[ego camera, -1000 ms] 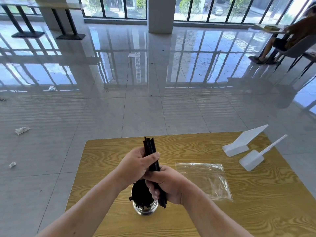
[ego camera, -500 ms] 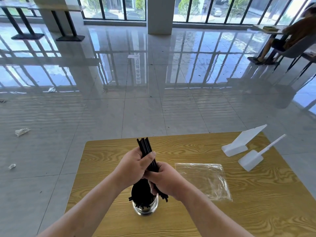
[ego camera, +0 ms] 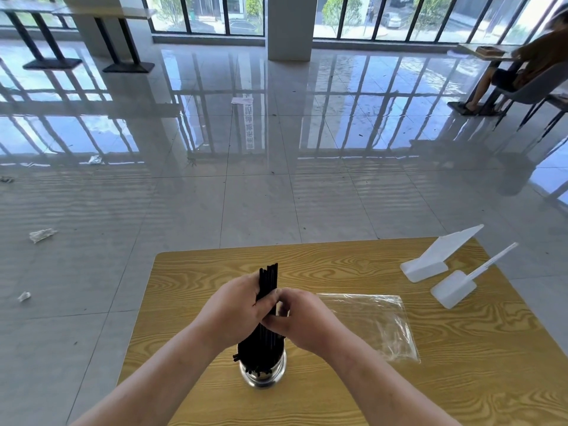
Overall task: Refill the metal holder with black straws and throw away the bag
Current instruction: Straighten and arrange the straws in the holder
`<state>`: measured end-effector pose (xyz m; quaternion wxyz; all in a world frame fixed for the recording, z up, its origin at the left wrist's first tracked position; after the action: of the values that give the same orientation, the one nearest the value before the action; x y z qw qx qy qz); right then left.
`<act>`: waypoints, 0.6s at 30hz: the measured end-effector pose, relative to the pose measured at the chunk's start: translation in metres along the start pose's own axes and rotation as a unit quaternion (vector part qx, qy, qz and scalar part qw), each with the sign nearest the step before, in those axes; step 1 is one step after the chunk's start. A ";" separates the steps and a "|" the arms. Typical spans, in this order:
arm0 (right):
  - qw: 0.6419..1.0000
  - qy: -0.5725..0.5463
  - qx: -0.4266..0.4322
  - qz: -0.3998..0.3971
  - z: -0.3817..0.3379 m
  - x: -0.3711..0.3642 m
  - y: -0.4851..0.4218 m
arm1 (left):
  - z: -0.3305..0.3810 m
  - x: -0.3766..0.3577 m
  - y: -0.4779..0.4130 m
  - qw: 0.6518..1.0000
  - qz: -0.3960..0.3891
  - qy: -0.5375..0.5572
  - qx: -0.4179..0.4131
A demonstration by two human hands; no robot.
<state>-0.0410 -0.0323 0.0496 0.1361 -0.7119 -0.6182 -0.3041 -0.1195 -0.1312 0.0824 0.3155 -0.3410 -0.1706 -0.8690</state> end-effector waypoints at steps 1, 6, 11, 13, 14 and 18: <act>1.000 -0.005 -0.007 0.000 0.004 -0.002 0.001 | -0.004 -0.004 0.002 1.000 -0.005 0.000 0.005; 0.997 -0.041 -0.050 -0.035 0.020 -0.020 0.005 | -0.021 -0.025 0.010 0.997 -0.066 -0.007 0.039; 0.995 -0.034 -0.078 -0.049 0.031 -0.025 0.009 | -0.034 -0.028 0.011 0.993 -0.077 -0.063 0.069; 0.995 -0.027 -0.079 -0.048 0.033 -0.024 0.009 | -0.035 -0.024 0.010 0.992 -0.066 -0.076 0.075; 0.995 -0.025 -0.078 -0.048 0.033 -0.023 0.009 | -0.035 -0.023 0.009 0.992 -0.063 -0.082 0.077; 0.996 -0.022 -0.082 -0.040 0.036 -0.019 0.007 | -0.036 -0.017 0.003 0.990 -0.042 -0.112 0.078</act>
<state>-0.0252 -0.0287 0.0115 0.0509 -0.7020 -0.6219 -0.3432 -0.1252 -0.1444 0.0451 0.2836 -0.4031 -0.2861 -0.8217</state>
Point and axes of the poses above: each hand's wrist, its own y-axis away from the middle knuckle, its own x-axis out of the back of the hand, z = x × y, the point moved 10 cm from there along -y, towards the middle knuckle, and after that the axes turned 2 degrees about x, right-handed, at the moved point
